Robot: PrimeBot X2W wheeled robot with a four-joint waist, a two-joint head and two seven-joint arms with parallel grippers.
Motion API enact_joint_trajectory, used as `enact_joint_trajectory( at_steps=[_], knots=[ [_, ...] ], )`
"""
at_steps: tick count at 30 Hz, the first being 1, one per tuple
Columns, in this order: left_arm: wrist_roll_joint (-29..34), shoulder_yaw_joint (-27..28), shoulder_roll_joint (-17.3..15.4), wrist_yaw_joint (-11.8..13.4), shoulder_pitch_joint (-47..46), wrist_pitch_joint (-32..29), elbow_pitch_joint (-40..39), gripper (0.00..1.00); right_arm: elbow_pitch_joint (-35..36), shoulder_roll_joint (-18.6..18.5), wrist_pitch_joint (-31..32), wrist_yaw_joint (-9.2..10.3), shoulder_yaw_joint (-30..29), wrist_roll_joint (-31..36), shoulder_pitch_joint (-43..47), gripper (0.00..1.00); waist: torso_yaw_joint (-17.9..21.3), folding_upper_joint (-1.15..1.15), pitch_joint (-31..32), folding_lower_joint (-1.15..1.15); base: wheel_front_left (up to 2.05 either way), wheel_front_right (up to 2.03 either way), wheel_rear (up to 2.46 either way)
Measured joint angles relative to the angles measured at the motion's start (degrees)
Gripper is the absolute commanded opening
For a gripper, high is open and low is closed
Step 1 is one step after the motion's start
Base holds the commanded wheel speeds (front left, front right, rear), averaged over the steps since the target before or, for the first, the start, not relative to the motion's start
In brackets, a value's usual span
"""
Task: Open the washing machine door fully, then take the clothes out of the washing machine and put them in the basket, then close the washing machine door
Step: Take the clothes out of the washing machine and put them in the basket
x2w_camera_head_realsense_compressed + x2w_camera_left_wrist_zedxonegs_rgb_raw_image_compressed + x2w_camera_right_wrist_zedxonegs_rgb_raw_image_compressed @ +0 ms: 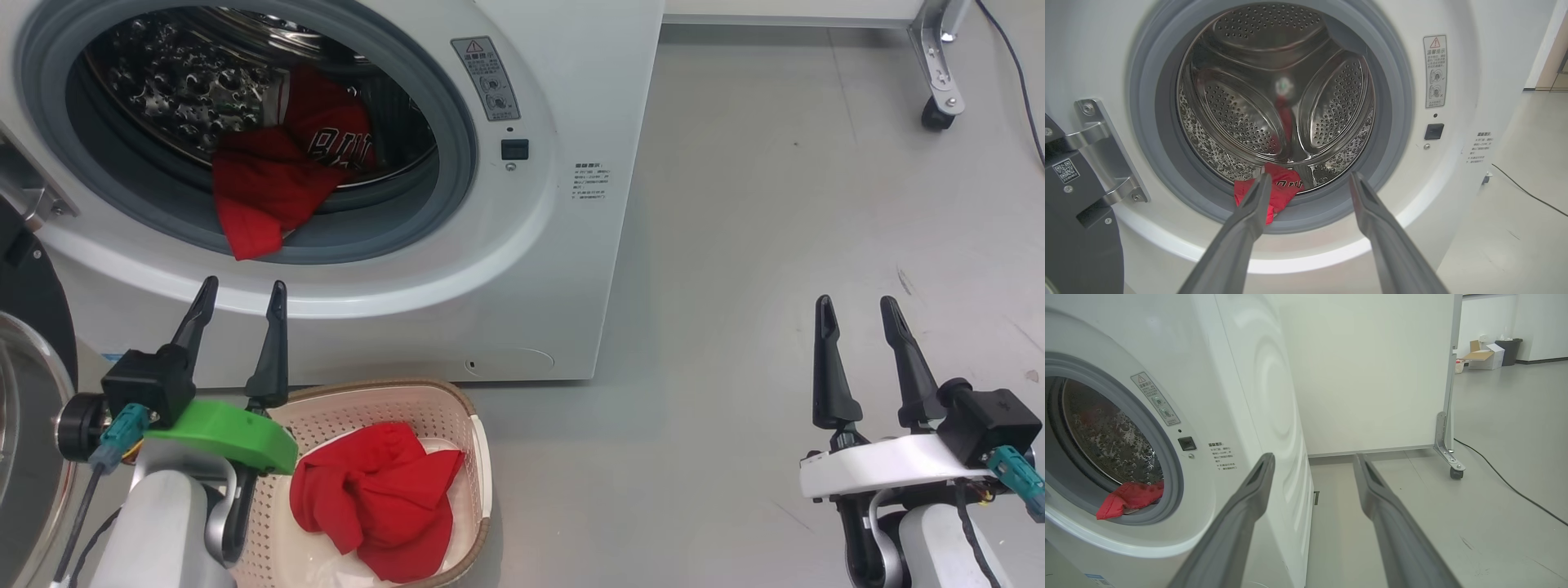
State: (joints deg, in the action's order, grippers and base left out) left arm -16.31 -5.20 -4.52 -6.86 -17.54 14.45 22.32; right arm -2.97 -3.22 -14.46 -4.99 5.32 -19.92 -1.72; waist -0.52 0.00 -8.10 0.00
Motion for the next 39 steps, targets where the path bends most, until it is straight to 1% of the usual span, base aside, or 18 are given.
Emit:
enact_joint_trajectory(
  at_steps=[22,34,39],
  knots=[
    [0.7,0.0,0.1,0.1,4.3,0.0,-5.4,1.0,0.1,0.2,0.0,-0.47,0.4,0.3,0.2,1.0,0.4,0.0,-0.5,0.0,0.0,0.0,0.0],
    [0.7,0.9,0.0,0.9,4.8,0.0,-8.7,1.0,1.2,0.4,0.0,-0.48,0.7,0.4,0.2,1.0,1.3,0.0,-3.5,0.0,0.0,0.0,0.0],
    [1.3,1.1,-1.0,2.0,4.7,-1.6,-9.7,1.0,1.7,0.4,0.0,-0.49,1.6,0.4,-0.1,1.0,1.9,0.0,-5.3,0.0,0.0,0.0,0.0]
  ],
)
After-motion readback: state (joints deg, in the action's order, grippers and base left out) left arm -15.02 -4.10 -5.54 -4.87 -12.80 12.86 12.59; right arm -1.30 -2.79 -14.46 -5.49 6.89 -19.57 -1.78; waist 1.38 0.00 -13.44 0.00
